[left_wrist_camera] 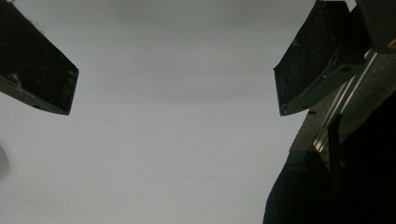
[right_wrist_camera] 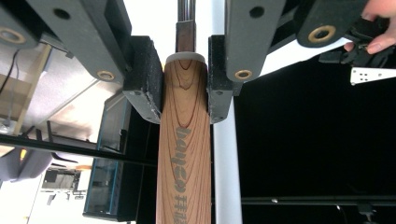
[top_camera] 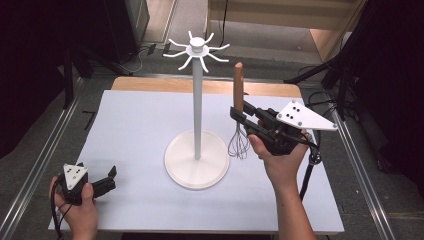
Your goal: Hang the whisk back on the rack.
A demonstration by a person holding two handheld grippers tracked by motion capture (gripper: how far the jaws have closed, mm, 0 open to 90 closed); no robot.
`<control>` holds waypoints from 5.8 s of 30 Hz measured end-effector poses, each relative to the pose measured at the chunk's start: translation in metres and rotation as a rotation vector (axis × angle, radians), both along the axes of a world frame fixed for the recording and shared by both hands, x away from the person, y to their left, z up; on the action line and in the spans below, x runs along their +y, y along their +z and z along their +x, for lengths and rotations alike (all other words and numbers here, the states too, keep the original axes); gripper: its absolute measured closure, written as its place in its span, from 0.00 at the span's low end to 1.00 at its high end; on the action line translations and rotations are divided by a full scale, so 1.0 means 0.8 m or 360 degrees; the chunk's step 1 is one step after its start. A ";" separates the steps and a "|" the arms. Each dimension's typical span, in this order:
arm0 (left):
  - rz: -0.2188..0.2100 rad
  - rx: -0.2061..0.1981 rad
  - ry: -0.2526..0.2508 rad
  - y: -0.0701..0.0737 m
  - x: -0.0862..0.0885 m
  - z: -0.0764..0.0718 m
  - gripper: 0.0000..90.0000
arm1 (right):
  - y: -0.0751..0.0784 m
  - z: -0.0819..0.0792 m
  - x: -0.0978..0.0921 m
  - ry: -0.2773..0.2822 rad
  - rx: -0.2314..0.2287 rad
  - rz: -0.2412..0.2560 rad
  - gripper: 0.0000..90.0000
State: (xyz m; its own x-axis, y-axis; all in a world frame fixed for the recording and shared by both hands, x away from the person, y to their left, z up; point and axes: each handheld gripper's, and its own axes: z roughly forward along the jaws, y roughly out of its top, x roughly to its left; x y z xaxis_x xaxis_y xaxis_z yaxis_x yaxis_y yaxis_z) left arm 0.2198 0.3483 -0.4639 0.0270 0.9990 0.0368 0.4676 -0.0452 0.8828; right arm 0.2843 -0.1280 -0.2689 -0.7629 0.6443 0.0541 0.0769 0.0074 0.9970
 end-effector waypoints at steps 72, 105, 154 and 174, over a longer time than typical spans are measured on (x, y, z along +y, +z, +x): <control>-0.0013 0.0001 -0.0001 0.000 0.001 0.000 0.00 | 0.002 0.015 0.042 0.0026 -0.0079 0.0099 0.78; 0.0002 0.0016 0.0007 0.000 0.000 0.001 0.00 | -0.002 0.014 0.040 0.0026 -0.0078 0.0060 0.70; 0.0037 0.0020 0.0005 0.000 -0.003 0.001 0.00 | -0.127 0.002 -0.056 -0.0451 0.0238 -0.0148 0.00; 0.0055 0.0016 0.0002 0.000 -0.005 0.001 0.00 | -0.186 -0.005 -0.104 -0.0594 0.0368 -0.0151 0.00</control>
